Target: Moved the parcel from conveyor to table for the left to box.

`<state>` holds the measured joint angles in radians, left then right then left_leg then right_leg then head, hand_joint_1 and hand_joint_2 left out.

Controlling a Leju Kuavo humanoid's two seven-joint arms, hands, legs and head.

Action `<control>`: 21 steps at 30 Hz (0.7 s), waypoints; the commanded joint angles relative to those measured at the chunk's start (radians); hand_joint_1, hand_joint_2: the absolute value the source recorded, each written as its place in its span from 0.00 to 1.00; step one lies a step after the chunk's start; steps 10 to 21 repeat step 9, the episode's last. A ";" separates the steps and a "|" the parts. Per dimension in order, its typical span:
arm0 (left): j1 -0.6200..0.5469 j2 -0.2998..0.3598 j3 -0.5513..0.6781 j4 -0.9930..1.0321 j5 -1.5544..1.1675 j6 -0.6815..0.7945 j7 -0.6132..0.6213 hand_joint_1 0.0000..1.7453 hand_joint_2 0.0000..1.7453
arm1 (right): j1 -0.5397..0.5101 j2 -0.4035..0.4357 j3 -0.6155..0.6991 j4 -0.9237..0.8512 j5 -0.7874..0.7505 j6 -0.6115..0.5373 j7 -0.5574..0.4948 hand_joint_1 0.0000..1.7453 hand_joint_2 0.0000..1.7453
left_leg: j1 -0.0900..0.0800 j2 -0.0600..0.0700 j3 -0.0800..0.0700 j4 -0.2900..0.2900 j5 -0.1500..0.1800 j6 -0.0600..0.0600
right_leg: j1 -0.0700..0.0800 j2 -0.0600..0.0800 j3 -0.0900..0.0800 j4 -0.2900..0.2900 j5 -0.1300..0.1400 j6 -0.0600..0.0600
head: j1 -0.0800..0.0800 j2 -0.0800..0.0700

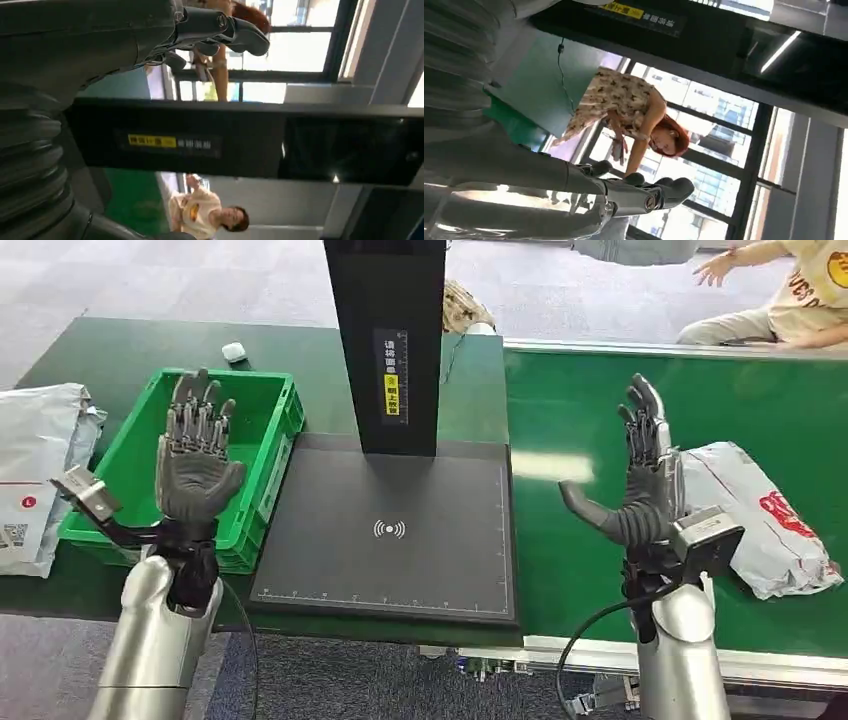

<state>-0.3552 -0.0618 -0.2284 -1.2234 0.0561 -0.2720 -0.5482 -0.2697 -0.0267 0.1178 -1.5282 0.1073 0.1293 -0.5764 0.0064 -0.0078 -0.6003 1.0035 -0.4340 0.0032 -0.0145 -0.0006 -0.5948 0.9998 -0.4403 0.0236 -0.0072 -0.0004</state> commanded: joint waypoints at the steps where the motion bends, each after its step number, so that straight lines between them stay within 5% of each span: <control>1: 0.068 -0.005 -0.114 0.073 0.014 -0.020 0.023 0.00 1.00 | 0.058 0.046 0.070 0.231 -0.008 -0.016 0.154 0.00 1.00 | 0.001 0.002 0.008 -0.005 0.000 -0.001 | 0.001 0.001 0.008 -0.005 0.000 -0.002 | 0.001 0.000; 21: 0.152 -0.059 -0.059 0.123 0.062 -0.033 0.010 0.00 1.00 | 0.093 0.096 0.035 0.337 -0.022 0.037 0.147 0.00 1.00 | 0.000 0.003 0.009 -0.005 -0.002 0.000 | 0.001 0.002 0.008 -0.005 -0.002 -0.002 | 0.000 0.000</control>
